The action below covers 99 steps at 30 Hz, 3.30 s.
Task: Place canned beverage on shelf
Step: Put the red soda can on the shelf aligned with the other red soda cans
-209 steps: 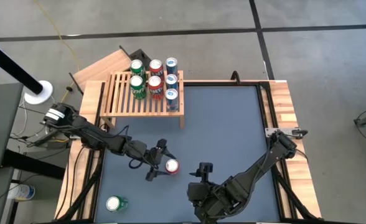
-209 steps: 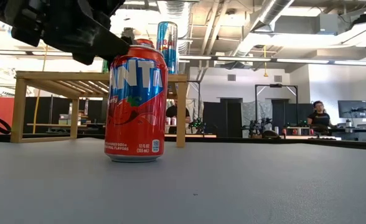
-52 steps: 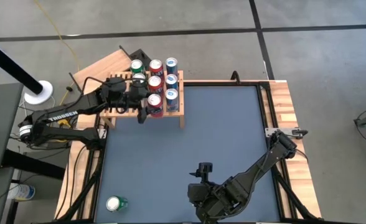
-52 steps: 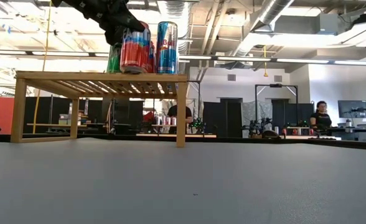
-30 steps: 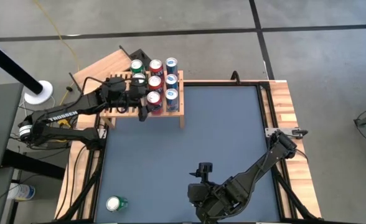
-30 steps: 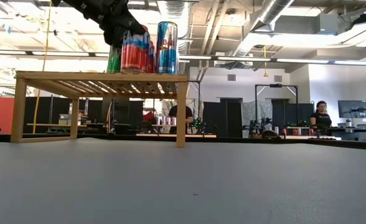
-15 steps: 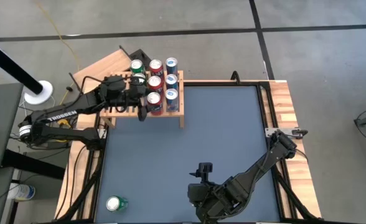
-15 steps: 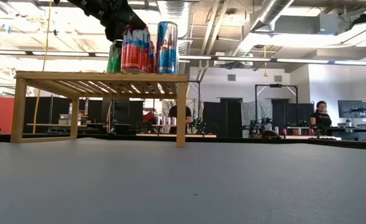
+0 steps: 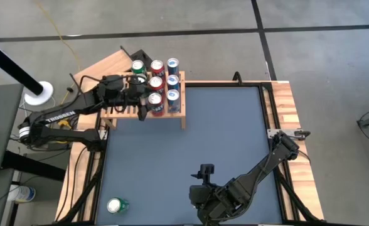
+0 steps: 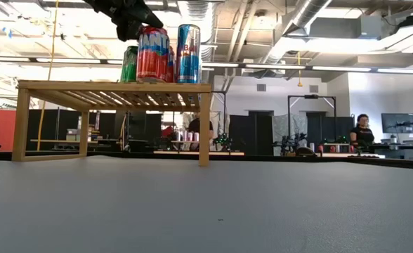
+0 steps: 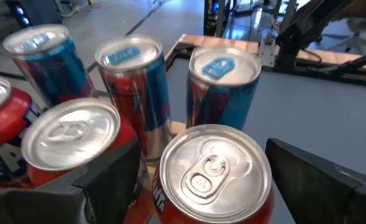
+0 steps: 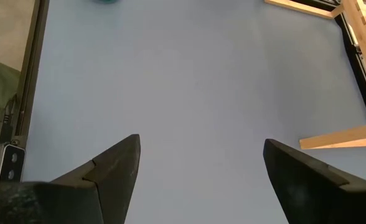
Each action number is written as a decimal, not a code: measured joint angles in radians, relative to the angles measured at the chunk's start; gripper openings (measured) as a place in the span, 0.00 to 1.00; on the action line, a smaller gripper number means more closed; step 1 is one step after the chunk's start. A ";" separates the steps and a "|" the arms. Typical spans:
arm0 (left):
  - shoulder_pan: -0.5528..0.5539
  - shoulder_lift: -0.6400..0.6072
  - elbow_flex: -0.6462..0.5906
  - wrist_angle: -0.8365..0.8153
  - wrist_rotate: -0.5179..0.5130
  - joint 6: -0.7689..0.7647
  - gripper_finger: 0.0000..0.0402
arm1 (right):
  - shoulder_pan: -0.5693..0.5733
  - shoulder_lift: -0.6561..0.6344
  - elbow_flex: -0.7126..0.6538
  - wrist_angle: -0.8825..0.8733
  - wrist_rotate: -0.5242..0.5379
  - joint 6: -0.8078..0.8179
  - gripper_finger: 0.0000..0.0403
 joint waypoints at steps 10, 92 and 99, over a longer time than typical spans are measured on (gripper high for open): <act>0.000 -0.082 0.000 0.003 0.001 0.018 0.83 | 0.000 0.000 0.000 0.002 0.000 0.000 0.82; -0.231 -0.086 -0.307 0.238 -0.270 0.033 0.00 | -0.002 0.007 0.000 0.032 0.001 -0.027 0.82; -0.211 -0.086 -0.307 0.240 -0.254 0.033 0.00 | -0.002 0.007 0.000 0.038 0.000 -0.026 0.82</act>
